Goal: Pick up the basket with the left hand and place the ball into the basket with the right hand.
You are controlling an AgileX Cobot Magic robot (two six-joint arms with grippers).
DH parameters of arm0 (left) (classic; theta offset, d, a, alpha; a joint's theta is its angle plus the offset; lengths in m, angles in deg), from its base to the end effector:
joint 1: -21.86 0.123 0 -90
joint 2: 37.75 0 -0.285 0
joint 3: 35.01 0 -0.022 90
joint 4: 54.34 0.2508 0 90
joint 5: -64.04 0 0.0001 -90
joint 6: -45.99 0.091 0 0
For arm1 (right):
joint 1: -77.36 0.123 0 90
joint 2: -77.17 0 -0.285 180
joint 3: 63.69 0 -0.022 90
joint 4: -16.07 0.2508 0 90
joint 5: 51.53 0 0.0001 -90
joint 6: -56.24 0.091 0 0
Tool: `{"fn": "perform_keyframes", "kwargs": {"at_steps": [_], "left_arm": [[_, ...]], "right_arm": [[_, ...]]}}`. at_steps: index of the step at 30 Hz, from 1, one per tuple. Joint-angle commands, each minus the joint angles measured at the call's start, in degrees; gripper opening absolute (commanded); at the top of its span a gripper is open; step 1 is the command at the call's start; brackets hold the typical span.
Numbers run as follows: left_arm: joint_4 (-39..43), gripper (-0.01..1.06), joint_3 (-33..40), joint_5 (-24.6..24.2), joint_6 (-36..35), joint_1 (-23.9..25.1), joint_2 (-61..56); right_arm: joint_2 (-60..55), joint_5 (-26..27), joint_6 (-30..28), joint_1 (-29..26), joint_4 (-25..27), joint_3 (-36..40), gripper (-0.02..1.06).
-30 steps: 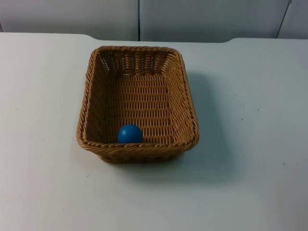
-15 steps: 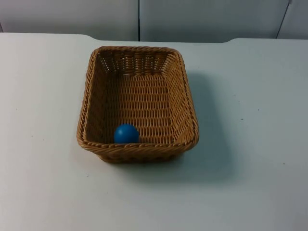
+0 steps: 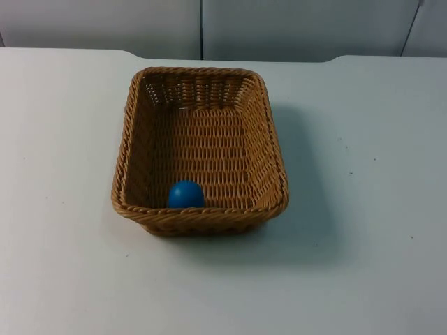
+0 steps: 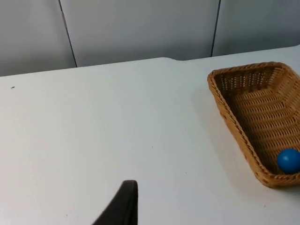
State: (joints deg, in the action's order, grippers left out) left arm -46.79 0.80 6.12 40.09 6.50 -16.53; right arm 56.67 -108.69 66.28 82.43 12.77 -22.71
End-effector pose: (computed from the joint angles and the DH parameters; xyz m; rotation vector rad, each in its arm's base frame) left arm 0.0170 0.0058 0.3432 0.1637 1.9937 -0.0815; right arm 0.0230 -0.0024 0.3183 0.0872 2.0687 0.0928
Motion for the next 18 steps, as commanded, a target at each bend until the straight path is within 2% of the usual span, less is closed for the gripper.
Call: {"fn": "perform_keyframes", "kwargs": {"at_steps": [1,7,10,14,18], "left_arm": [[0.32,1.05,0.12,-0.84,-0.08,-0.24,-1.03],[0.56,1.05,0.78,-2.22,-0.08,-0.34,-1.38],[-0.03,1.05,5.31,-1.54,-0.08,-0.34,-2.30],[-0.41,1.05,10.14,-0.63,-0.08,-0.34,-4.15],[-0.67,1.05,10.61,-0.82,-0.08,-0.34,-5.48]], "right_arm": [[2.57,-1.26,-1.69,0.21,1.46,0.40,1.05],[7.54,-3.82,-2.24,0.21,1.89,0.86,1.05],[10.08,-4.48,-5.82,0.21,2.02,0.86,1.05],[10.73,-6.88,-6.08,0.21,2.02,1.22,1.05],[10.73,-7.59,-6.20,0.21,2.14,3.74,1.05]]}}
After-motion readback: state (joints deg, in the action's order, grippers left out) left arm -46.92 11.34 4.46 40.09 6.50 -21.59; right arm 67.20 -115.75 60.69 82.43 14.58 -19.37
